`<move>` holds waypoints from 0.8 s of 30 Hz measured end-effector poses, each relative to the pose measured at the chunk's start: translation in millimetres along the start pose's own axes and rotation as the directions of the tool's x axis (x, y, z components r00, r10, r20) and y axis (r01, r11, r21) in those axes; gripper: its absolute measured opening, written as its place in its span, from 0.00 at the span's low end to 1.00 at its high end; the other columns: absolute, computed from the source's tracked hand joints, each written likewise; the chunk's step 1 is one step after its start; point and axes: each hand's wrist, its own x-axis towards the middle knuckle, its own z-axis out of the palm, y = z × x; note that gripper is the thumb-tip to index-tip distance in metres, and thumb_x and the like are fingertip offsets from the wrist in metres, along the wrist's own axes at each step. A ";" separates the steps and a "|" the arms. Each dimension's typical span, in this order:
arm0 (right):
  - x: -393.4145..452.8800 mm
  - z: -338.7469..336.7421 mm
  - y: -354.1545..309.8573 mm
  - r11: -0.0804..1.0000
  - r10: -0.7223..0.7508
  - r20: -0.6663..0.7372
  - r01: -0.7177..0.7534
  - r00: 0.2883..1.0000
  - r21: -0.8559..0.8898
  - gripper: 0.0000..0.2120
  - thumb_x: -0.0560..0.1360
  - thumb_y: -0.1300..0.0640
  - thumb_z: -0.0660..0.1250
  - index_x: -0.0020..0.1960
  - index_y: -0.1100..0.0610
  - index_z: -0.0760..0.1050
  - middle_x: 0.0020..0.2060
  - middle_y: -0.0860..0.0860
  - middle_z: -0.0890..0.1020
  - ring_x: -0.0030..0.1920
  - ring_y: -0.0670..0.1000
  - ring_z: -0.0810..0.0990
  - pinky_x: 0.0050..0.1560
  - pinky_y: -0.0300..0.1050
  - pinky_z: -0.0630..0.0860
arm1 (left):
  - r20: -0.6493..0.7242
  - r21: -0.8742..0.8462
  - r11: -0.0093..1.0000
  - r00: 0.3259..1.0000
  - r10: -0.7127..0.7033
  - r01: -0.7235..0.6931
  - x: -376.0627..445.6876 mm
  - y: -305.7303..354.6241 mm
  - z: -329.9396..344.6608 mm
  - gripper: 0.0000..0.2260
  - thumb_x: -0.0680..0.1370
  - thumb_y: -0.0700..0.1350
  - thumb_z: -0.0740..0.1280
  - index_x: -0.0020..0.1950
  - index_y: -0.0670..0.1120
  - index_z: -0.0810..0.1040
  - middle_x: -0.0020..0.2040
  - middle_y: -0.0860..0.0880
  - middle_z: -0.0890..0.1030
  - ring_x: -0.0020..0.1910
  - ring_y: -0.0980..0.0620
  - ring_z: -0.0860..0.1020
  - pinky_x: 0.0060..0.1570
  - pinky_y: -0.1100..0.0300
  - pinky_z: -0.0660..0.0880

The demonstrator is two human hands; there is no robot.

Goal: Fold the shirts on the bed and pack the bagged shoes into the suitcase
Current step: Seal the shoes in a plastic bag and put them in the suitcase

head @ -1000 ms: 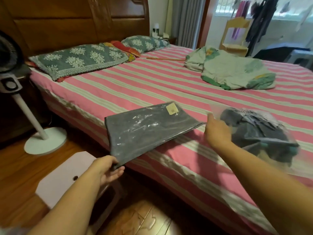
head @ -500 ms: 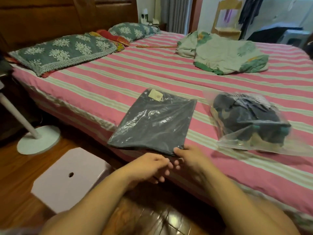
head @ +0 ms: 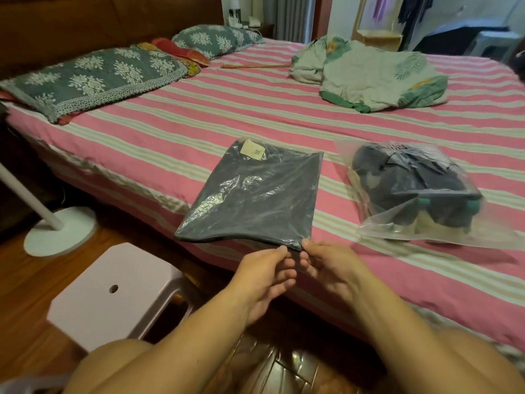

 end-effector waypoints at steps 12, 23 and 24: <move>1.6 -12.7 -10.2 0.999 0.028 -0.067 -0.025 0.997 0.041 0.09 0.79 0.67 0.67 0.41 0.60 0.73 0.30 0.51 0.74 0.24 0.42 0.74 0.25 0.33 0.75 | -0.303 -0.149 0.945 0.923 0.236 -0.291 17.5 7.7 -3.3 0.07 0.85 0.46 0.63 0.54 0.44 0.78 0.44 0.44 0.81 0.37 0.52 0.81 0.42 0.57 0.80; 9.9 -20.6 -7.3 0.864 -0.332 -0.255 0.185 0.908 -0.468 0.15 0.78 0.57 0.70 0.62 0.61 0.73 0.46 0.56 0.80 0.36 0.51 0.81 0.42 0.48 0.81 | -0.330 -0.112 0.977 0.934 0.136 -0.182 26.2 18.1 -15.0 0.02 0.80 0.38 0.66 0.48 0.42 0.75 0.39 0.46 0.79 0.34 0.53 0.78 0.40 0.58 0.78; 9.4 -19.8 -5.9 0.646 -0.540 -0.217 0.234 0.813 -0.726 0.21 0.77 0.50 0.71 0.65 0.56 0.71 0.55 0.55 0.76 0.46 0.52 0.81 0.52 0.50 0.79 | -0.319 -0.115 0.977 0.938 0.136 -0.180 26.2 17.3 -14.1 0.02 0.80 0.38 0.67 0.48 0.42 0.75 0.39 0.46 0.79 0.34 0.53 0.78 0.39 0.58 0.78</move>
